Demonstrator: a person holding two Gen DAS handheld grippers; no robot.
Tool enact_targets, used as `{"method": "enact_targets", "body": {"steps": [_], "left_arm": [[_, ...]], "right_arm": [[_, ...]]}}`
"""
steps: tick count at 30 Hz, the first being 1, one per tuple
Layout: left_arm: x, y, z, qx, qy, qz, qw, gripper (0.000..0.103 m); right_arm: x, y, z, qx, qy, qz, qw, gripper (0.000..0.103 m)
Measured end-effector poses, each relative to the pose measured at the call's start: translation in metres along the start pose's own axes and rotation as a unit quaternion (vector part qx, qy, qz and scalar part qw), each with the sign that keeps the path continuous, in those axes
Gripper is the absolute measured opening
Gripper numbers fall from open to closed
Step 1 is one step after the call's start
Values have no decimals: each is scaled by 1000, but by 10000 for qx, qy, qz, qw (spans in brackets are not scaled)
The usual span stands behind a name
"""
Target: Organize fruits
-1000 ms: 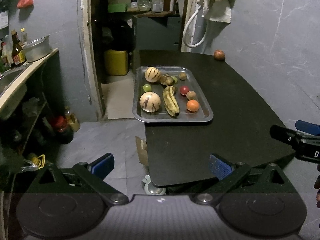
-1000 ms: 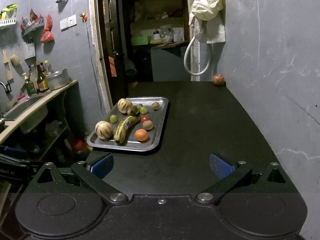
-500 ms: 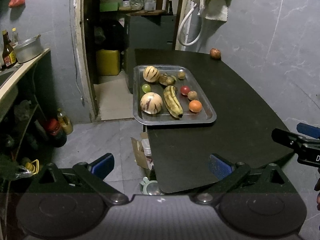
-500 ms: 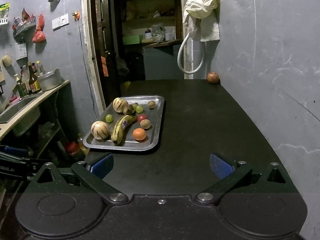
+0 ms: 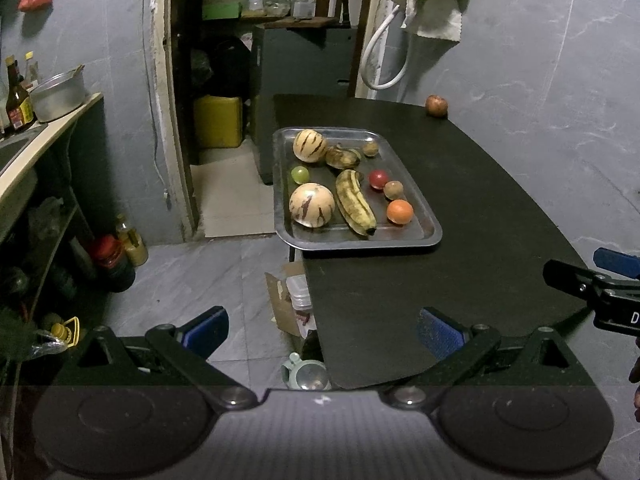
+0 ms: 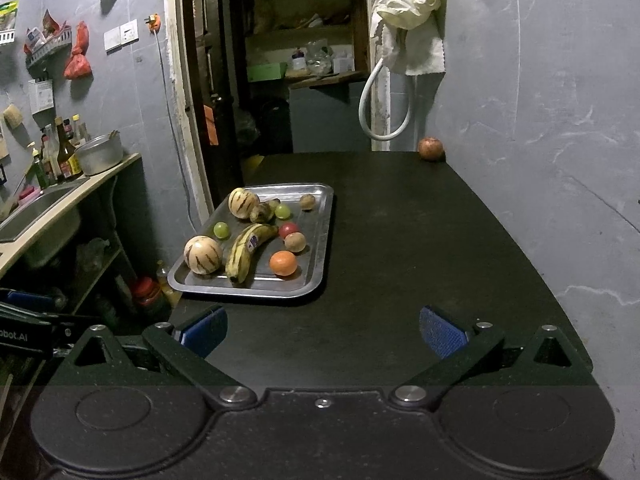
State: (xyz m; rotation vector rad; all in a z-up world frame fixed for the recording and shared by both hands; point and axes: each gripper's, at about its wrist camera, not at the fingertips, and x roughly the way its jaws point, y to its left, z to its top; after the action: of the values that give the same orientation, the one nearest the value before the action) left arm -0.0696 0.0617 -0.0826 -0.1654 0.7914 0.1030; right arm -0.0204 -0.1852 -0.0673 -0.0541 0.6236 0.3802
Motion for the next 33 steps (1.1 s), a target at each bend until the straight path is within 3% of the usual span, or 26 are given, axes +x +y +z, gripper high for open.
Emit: {"method": "enact_targets", "body": {"steps": [33], "left_arm": [[4,2,1,-43,46,-3,10000,102]], "right_arm": [[5,3,-2,7,4,-145,9999,102]]}}
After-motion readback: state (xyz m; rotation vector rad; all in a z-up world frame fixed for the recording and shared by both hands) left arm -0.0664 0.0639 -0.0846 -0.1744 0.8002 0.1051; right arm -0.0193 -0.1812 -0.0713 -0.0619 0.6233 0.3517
